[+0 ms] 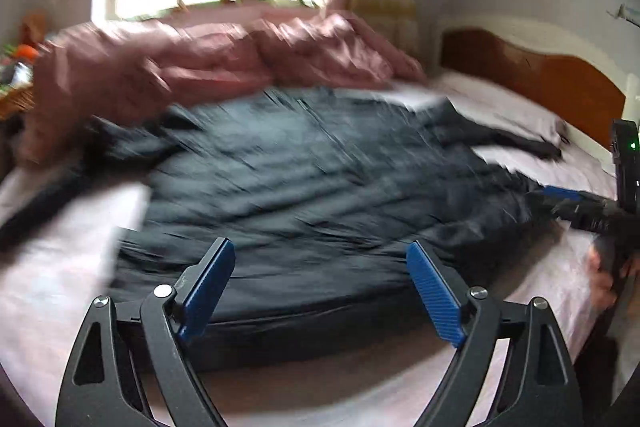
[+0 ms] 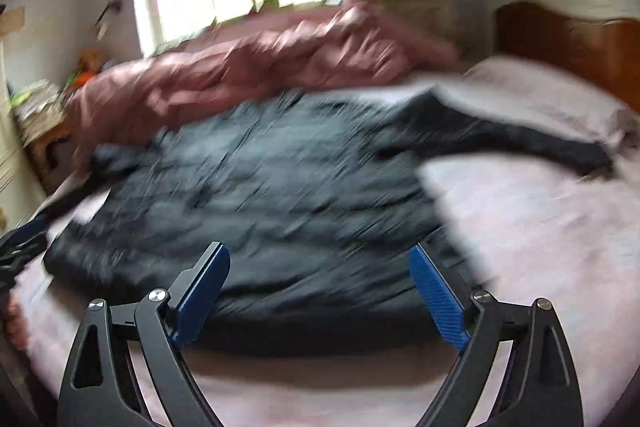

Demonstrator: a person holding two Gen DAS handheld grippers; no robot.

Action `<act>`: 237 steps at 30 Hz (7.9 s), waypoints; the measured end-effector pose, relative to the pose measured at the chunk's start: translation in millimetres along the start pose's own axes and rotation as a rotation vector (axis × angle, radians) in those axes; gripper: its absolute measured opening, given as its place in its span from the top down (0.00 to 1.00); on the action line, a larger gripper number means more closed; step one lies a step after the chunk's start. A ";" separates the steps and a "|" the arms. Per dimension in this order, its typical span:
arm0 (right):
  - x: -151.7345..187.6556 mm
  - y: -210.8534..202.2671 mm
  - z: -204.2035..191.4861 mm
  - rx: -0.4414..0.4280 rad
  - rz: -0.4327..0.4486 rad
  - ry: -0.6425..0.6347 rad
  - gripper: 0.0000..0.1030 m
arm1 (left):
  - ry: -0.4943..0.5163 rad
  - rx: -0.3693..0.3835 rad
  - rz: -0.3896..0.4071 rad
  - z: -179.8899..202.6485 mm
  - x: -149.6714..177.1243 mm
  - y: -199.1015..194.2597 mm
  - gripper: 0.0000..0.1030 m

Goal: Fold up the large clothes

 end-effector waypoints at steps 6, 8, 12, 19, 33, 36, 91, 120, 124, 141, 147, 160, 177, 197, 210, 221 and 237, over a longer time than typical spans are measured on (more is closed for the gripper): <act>16.9 27.4 -38.9 0.091 -0.088 -0.159 0.10 | 0.077 -0.226 -0.074 15.8 21.8 54.7 0.17; 29.9 48.1 -41.5 0.060 -0.165 -0.160 0.10 | 0.062 -0.226 -0.122 14.1 30.8 62.6 0.17; 34.3 58.8 -37.9 -0.006 -0.200 -0.109 0.09 | 0.032 -0.248 -0.150 3.0 36.6 64.4 0.17; 33.0 48.9 -22.3 0.035 -0.192 -0.107 0.09 | 0.004 -0.311 -0.118 -40.3 24.8 52.4 0.17; 44.6 27.1 91.2 0.238 -0.215 0.104 0.09 | -0.250 -0.342 -0.068 -144.2 13.9 4.4 0.17; 39.3 14.0 98.3 0.240 -0.160 0.151 0.09 | -0.250 -0.295 0.016 -138.5 0.6 -13.0 0.19; 3.9 -9.6 33.5 0.385 -0.045 -0.317 0.00 | 0.136 -0.388 0.057 -87.0 2.1 -16.0 0.00; -68.6 99.5 145.4 0.066 -0.029 0.103 0.00 | -0.252 -0.183 0.028 -174.6 -102.3 60.1 0.00; -62.2 114.3 154.8 -0.043 -0.014 0.227 0.01 | -0.325 -0.036 -0.050 -171.5 -91.2 49.3 0.00; -61.2 125.4 171.7 0.166 -0.075 0.151 0.95 | -0.393 -0.002 -0.073 -178.9 -105.8 103.4 0.84; -48.6 128.5 191.2 0.120 -0.070 0.262 0.93 | -0.347 -0.059 -0.060 -182.9 -99.0 108.5 0.21; -62.5 124.7 167.4 -0.110 0.021 0.291 0.30 | -0.380 -0.057 -0.023 -187.3 -96.2 91.6 0.01; -46.0 117.5 168.6 0.134 -0.077 0.237 0.96 | -0.396 0.037 -0.071 -178.0 -88.3 98.1 0.01; -38.6 132.7 137.1 -0.102 -0.109 0.242 0.87 | -0.454 0.166 -0.141 -153.5 -64.1 70.5 0.88; 3.1 -6.6 82.4 0.066 0.009 0.103 0.86 | -0.271 0.021 -0.050 -114.7 -2.4 -58.1 0.86; -7.7 -48.0 93.4 0.321 0.157 0.040 0.38 | -0.063 -0.170 0.312 -94.2 -33.8 -101.3 0.03; -28.4 -106.0 64.7 0.364 0.383 -0.028 0.18 | -0.042 -0.267 0.516 -61.5 -32.8 -114.3 0.00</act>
Point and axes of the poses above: each gripper's, at about its wrist camera, not at the fingertips, and y roughly the way its jaws point, z to its right, x to its underside, the point moved 10 cm from there along y, roughly the way its jaws point, and after that the axes turned 13 degrees about -y, right-handed, at the moved point
